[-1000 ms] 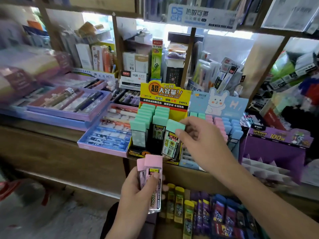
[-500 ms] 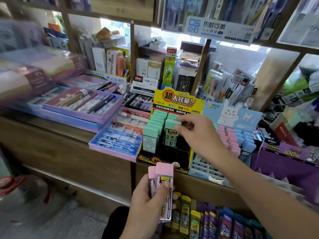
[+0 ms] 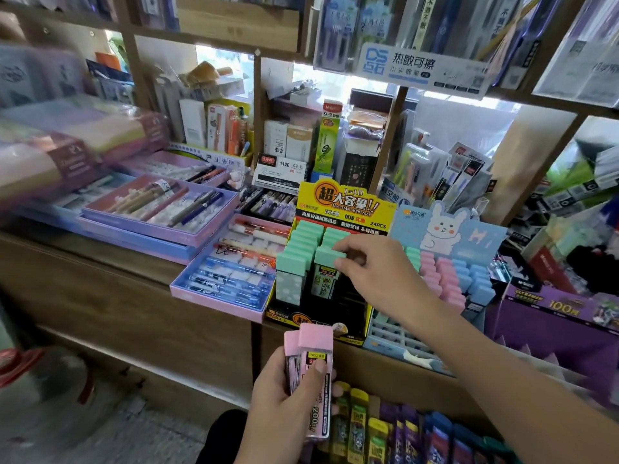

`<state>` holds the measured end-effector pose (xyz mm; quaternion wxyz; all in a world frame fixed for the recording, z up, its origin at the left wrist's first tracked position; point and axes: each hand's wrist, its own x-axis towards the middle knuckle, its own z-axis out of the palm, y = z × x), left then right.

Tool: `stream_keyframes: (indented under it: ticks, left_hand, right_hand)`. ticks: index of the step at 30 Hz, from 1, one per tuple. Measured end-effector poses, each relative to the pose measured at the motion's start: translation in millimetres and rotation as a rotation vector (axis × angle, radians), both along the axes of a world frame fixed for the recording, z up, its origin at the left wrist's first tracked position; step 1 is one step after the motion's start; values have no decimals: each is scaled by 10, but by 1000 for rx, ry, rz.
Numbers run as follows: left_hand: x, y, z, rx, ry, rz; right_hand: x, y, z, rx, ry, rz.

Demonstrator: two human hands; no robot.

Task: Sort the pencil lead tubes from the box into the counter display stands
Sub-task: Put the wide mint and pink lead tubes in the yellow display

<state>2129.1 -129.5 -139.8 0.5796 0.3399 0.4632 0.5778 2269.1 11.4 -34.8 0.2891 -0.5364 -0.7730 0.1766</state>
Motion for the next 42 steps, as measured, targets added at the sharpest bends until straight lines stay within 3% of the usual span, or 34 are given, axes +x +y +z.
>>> stream_keyframes:
  ticks: [19, 23, 27, 36, 42]
  left_hand:
    - [-9, -31, 98, -17, -11, 14]
    - [-20, -34, 112, -3, -32, 32]
    - [-11, -27, 120, -9, -63, 45]
    - [-34, -58, 117, 14, -40, 43]
    - [-33, -81, 159, 43, -34, 12]
  right_hand:
    - [-33, -121, 93, 98, -229, -14]
    - [10, -197, 79, 126, -83, 4]
    - [61, -356, 9, -29, 82, 44]
    - [157, -634, -175, -384, 106, 182]
    - [149, -693, -250, -501, 256, 180]
